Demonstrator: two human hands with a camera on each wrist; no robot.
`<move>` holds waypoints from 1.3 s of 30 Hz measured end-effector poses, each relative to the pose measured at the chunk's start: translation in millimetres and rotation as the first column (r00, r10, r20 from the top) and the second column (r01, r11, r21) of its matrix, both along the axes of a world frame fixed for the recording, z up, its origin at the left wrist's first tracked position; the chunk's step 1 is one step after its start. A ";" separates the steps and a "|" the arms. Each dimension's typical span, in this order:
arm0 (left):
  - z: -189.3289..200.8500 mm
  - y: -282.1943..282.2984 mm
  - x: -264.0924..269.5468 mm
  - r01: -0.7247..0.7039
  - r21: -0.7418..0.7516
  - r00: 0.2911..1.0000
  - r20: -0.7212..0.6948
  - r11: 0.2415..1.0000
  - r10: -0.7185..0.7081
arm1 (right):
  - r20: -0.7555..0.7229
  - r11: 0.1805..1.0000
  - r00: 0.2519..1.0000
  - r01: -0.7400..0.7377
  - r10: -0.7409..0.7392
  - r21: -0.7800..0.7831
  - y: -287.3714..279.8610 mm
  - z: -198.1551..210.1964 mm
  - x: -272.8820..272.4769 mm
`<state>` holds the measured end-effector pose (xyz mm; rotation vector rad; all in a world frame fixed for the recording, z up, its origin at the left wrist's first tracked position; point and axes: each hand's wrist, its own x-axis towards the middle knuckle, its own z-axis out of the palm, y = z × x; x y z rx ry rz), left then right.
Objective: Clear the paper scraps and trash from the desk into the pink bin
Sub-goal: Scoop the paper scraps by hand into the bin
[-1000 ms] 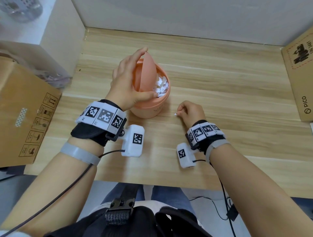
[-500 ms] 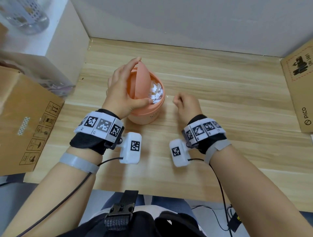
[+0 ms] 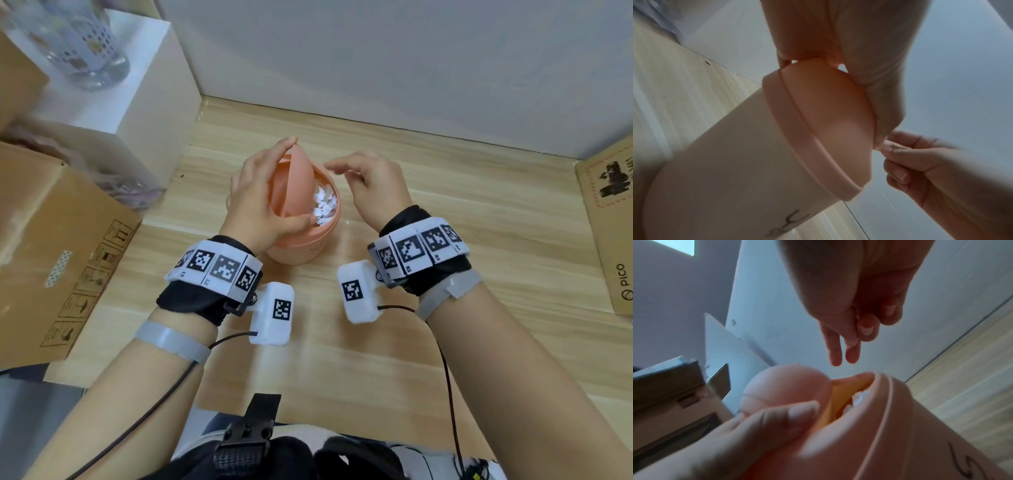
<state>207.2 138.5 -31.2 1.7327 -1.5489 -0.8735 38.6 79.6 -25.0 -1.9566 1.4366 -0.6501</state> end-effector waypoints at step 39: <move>-1.3 -33.1 -1.8 0.099 0.040 0.994 0.032 0.994 -0.101 | -0.101 0.974 0.989 -0.084 0.107 0.208 -25.0 36.0 -3.8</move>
